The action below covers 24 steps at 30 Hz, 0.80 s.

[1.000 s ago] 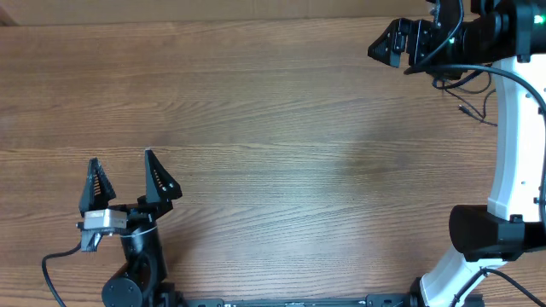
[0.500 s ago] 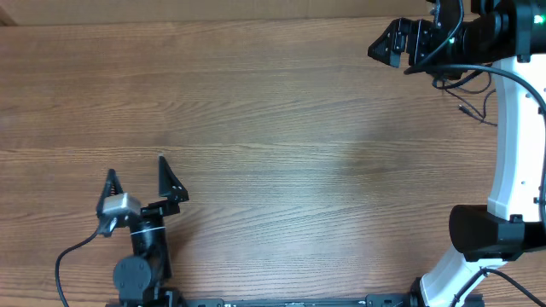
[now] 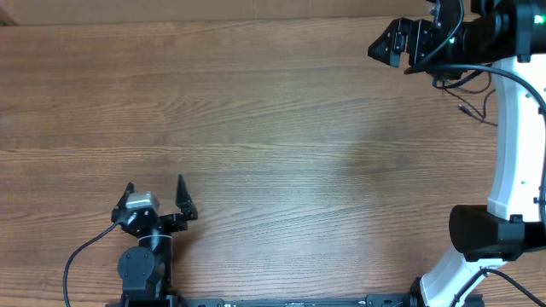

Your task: Untangle cables

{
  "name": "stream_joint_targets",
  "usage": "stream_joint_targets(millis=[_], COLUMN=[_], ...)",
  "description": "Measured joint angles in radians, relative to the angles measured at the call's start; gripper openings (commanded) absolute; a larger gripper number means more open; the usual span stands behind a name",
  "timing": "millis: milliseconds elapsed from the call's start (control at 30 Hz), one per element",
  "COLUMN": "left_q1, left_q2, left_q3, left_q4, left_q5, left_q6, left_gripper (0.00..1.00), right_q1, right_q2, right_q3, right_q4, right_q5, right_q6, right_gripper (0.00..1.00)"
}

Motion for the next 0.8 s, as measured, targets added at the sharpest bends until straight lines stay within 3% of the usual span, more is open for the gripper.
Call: stream_joint_targets(millis=[200, 800], left_q1=[0.000, 0.000], left_q2=[0.000, 0.000], left_q3=[0.000, 0.000], left_q4=[-0.005, -0.004], left_q5=[0.061, 0.075], left_q6=[0.066, 0.048], left_gripper=[1.00, 1.00], right_q1=[0.000, 0.000], right_q2=[0.000, 0.000], right_q3=[0.000, 0.000], right_q4=[0.000, 0.000], right_q5=[0.000, 0.000], right_q6=[0.000, 0.000], right_gripper=[1.00, 1.00])
